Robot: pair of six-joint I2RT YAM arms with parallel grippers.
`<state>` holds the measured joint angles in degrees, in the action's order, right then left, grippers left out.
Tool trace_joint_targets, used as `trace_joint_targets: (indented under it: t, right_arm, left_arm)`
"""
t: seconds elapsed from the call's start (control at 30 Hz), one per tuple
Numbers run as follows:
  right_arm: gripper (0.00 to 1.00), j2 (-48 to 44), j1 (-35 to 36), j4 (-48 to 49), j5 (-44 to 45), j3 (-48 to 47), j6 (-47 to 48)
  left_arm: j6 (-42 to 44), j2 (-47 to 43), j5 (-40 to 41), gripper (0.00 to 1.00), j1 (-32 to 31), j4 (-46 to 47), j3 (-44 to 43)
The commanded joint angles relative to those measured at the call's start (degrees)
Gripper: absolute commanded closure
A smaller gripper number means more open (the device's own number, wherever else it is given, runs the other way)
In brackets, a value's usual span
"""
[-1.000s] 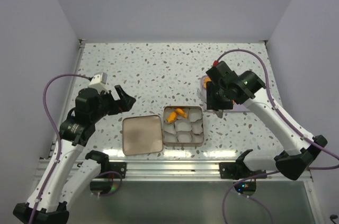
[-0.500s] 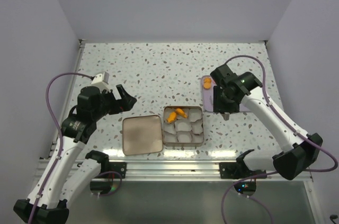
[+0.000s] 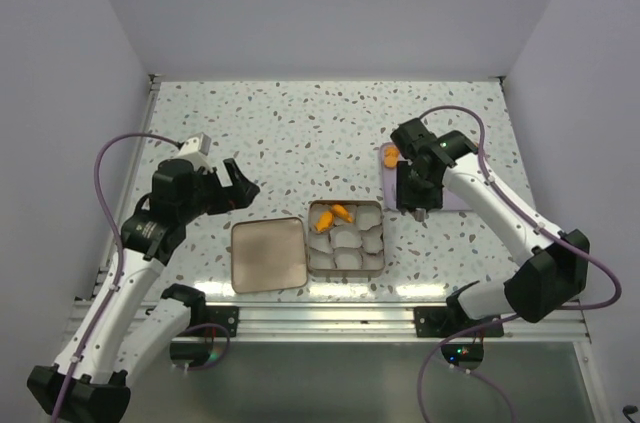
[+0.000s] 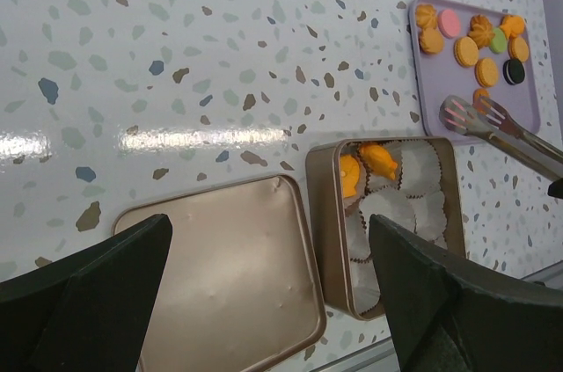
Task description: Pack the cookies
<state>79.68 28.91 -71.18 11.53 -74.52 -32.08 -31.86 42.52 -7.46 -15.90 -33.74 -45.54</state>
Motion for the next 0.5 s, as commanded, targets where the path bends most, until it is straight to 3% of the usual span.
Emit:
trace_joint_targets:
  t: [0.0, 0.47]
  right_arm:
    - [0.51, 0.91, -0.87, 1.74, -0.28, -0.1, 0.87]
    - [0.51, 3.11, -3.07, 2.45, -0.98, -0.28, 1.58]
  left_arm:
    - [1.45, 0.98, -0.18, 0.0, -0.18, 3.06, -2.1]
    - [2.5, 4.85, -0.53, 0.0, -0.18, 5.26, -2.27]
